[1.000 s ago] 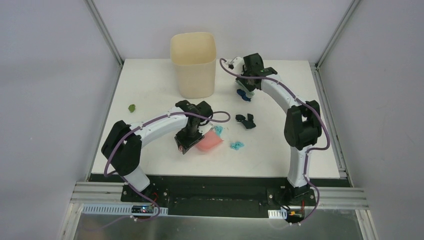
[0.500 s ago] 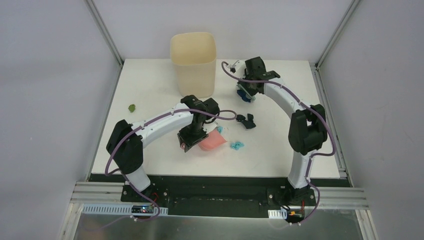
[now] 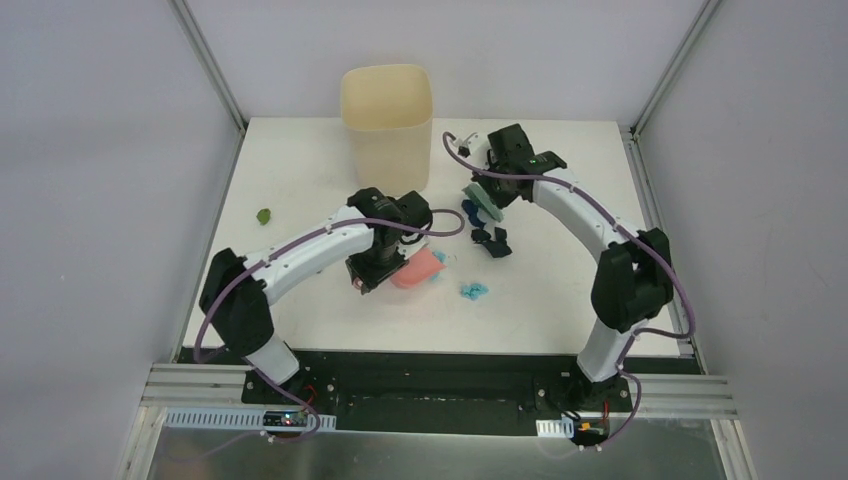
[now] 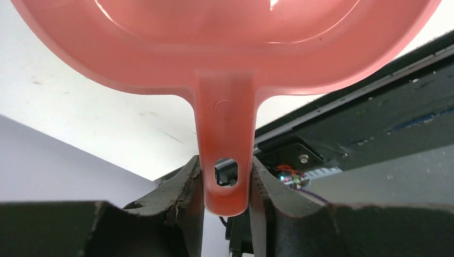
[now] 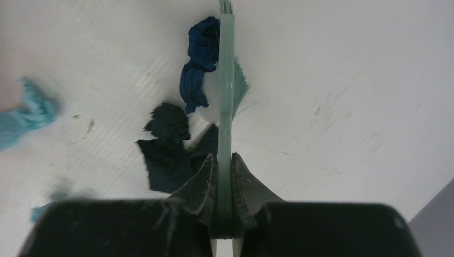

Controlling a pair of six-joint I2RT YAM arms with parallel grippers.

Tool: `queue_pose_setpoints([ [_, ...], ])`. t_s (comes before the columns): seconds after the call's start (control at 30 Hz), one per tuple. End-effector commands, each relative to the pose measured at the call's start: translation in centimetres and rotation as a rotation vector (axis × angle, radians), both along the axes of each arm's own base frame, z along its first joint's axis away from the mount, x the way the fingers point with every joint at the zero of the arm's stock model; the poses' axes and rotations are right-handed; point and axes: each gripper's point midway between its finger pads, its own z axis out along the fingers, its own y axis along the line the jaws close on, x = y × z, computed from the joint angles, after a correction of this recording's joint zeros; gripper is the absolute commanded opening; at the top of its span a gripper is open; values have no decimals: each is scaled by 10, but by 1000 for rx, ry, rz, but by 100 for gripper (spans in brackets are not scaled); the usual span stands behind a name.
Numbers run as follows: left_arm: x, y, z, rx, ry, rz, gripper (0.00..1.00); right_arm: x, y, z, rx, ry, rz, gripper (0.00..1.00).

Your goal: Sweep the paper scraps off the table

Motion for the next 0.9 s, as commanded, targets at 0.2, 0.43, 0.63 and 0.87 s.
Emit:
queue_pose_setpoints([
  [0.2,25,39,40,-5,-374,170,0,-92,58,115,527,149,20,0],
  [0.43,17,23,25,-42,-243,135,0,-121,93,67,619,505,-4,0],
  [0.63,15,22,20,-14,-205,140,0,-121,107,39,626,669,-43,0],
  [0.87,14,15,13,-17,-143,47,0,-84,68,24,461,538,-175,0],
])
